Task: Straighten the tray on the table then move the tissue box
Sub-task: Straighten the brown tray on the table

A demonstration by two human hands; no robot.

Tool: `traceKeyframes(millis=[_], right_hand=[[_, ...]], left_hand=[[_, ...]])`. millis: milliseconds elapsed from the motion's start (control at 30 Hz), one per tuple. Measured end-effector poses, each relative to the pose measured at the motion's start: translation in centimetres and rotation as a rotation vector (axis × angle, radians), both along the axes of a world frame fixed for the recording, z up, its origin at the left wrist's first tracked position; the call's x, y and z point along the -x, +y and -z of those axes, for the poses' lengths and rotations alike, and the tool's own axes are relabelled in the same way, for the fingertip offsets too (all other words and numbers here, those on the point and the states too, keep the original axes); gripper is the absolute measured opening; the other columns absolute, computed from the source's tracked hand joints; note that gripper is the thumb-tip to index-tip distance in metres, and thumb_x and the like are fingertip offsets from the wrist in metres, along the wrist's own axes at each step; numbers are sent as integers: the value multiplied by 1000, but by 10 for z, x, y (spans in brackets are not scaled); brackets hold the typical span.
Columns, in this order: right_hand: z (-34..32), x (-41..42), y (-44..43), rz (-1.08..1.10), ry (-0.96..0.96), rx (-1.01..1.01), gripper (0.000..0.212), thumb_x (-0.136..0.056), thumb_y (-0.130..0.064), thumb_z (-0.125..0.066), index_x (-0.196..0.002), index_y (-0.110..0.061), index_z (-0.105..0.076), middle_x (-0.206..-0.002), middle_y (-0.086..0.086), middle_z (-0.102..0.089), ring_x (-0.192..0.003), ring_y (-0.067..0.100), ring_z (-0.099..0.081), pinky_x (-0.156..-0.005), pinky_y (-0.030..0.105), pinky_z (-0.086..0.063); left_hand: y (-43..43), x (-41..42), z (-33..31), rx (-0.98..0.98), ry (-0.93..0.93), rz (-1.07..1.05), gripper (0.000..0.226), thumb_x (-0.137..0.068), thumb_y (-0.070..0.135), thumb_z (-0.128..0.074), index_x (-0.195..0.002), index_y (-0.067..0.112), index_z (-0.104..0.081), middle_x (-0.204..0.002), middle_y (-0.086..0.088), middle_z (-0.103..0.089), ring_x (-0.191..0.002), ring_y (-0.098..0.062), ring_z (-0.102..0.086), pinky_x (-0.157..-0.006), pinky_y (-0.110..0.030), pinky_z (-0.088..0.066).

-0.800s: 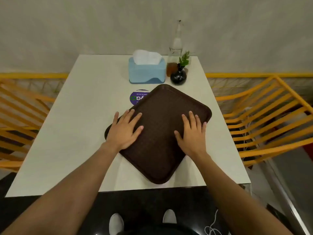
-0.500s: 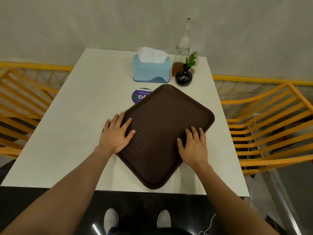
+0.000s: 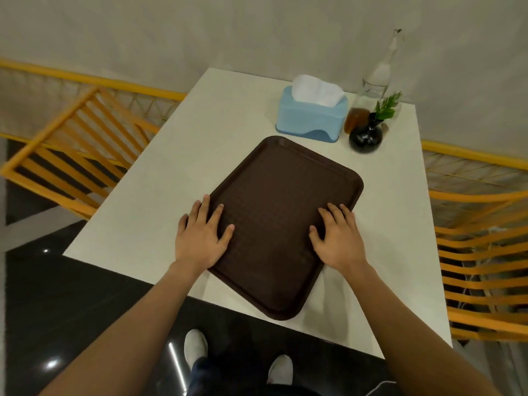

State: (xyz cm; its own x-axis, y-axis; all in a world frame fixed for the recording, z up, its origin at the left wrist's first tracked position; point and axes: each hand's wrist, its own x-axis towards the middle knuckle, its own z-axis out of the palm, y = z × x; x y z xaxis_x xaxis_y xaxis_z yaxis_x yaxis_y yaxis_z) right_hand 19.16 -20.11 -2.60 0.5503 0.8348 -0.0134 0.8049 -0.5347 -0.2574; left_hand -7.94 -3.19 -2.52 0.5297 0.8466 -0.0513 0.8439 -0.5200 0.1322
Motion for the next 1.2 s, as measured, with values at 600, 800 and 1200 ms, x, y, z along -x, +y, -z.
traceKeyframes(millis=[600,800,1200], right_hand=[[-6,57,32,339,43,-60,47,-107,-33,-39,-150,-15,-41,-127,11,-67,-109,35,-66,-96,54,-45],[-7,80,51,341,5,-68,45,-107,-24,-36,-151,-14,-41,-122,12,-69,-106,37,-65,-94,52,-45],[-7,127,118,327,-33,-8,48,-109,-30,-34,-153,-12,-38,-124,14,-67,-108,37,-64,-96,53,-49]], left_hand=[[63,56,-18,-13,-33,47,50,-104,34,-35,-151,16,-40,-120,-8,-68,-105,-30,-60,-88,-44,-48],[81,72,-8,-36,-81,83,49,-105,30,-37,-150,13,-43,-113,-9,-72,-99,-33,-62,-85,-46,-48],[143,117,-8,-96,-79,56,48,-102,33,-45,-145,13,-50,-115,-11,-69,-102,-31,-61,-84,-45,-50]])
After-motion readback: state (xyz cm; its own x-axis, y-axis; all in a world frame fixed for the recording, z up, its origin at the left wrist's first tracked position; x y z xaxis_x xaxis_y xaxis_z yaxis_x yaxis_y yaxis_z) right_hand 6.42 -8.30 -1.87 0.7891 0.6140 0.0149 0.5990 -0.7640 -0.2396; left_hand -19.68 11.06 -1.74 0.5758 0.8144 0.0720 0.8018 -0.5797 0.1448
